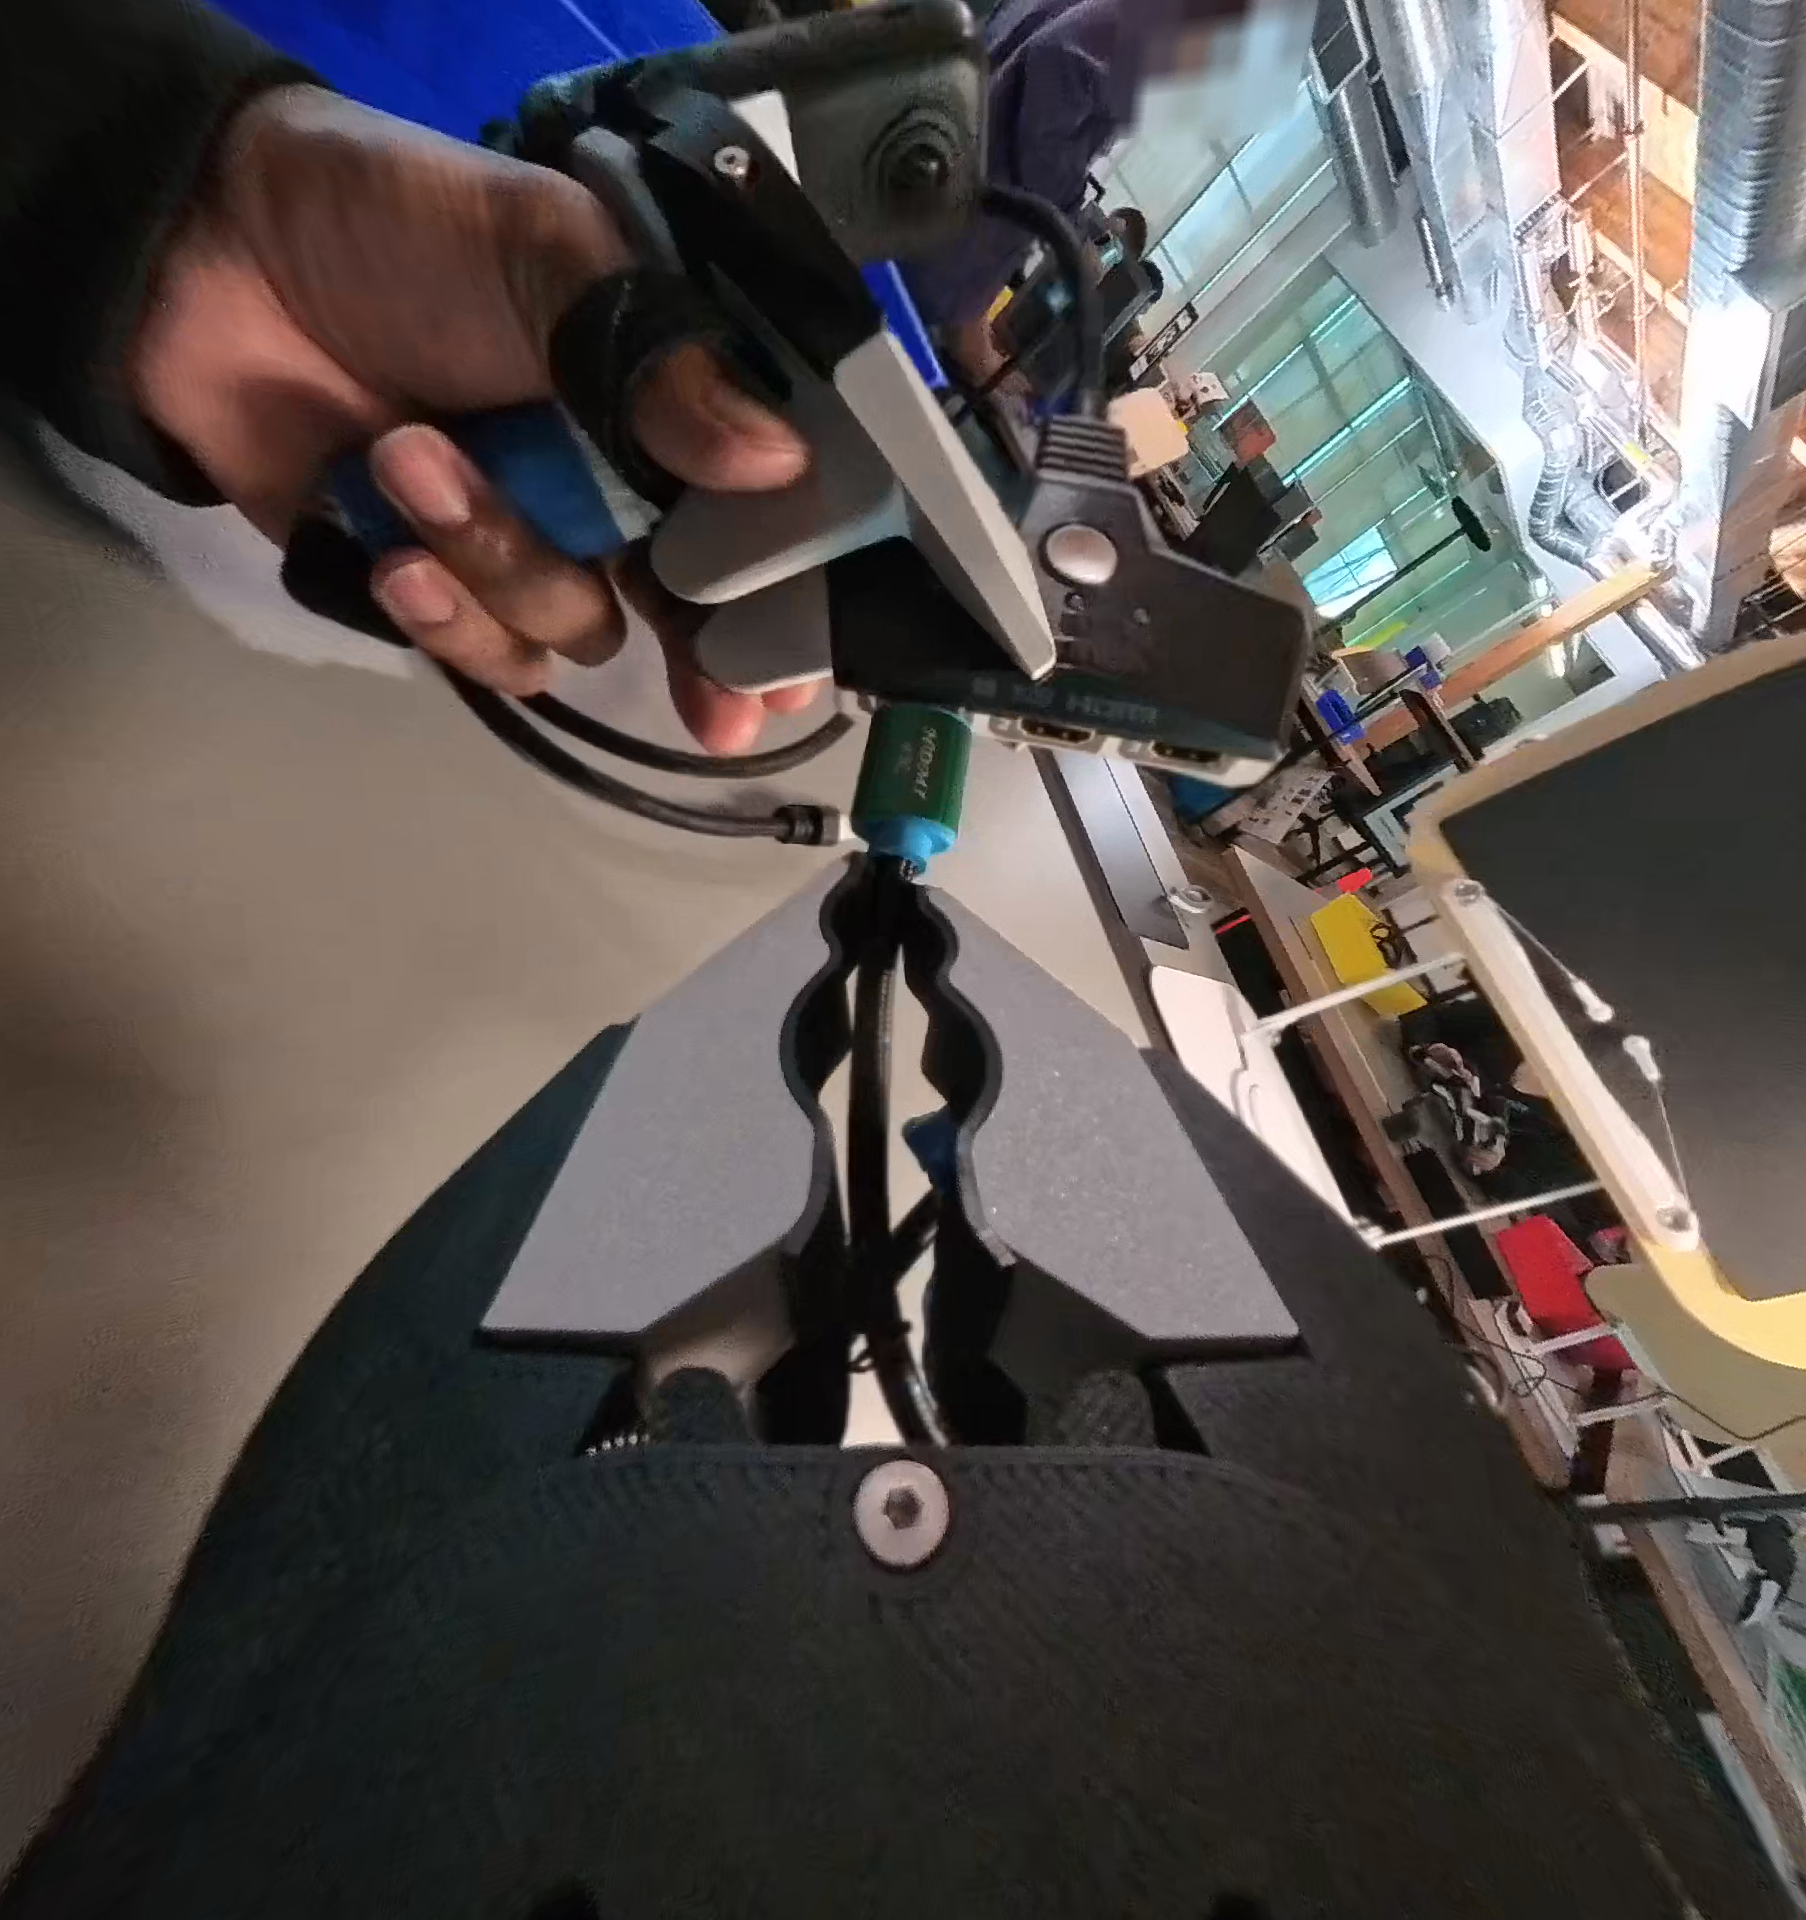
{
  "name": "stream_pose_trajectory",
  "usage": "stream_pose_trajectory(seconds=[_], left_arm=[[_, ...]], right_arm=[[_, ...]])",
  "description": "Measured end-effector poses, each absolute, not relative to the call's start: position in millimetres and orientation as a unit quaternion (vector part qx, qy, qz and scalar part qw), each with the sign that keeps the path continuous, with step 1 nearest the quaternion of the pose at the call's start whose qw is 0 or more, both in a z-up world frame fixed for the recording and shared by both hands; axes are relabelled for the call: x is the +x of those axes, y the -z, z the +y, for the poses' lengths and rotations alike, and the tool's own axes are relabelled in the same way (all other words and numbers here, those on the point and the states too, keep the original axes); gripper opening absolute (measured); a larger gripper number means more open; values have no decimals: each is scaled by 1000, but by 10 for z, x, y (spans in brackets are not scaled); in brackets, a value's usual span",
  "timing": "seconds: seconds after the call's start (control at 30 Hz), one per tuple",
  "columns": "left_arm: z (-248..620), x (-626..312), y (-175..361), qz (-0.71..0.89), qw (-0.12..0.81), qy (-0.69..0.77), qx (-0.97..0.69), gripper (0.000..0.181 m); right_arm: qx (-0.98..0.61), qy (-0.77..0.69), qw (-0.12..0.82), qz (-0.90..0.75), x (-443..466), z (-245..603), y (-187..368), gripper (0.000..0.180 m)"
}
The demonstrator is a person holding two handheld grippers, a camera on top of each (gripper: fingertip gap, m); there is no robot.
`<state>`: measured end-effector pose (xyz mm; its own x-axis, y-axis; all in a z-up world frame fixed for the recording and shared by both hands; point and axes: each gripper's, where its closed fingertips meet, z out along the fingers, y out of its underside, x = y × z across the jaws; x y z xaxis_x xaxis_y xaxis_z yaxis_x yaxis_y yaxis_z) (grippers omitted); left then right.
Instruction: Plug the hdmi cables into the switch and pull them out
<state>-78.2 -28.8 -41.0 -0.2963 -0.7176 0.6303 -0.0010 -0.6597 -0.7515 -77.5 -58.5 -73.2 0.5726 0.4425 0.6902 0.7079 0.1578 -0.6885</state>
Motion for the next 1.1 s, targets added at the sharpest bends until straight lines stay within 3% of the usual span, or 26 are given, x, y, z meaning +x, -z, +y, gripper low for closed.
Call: stream_pose_trajectory(seconds=[1.1], left_arm=[[-504,-750,531,391,193,722,-536,21]], right_arm=[[-636,82,581,-501,-661,-795,820,7]])
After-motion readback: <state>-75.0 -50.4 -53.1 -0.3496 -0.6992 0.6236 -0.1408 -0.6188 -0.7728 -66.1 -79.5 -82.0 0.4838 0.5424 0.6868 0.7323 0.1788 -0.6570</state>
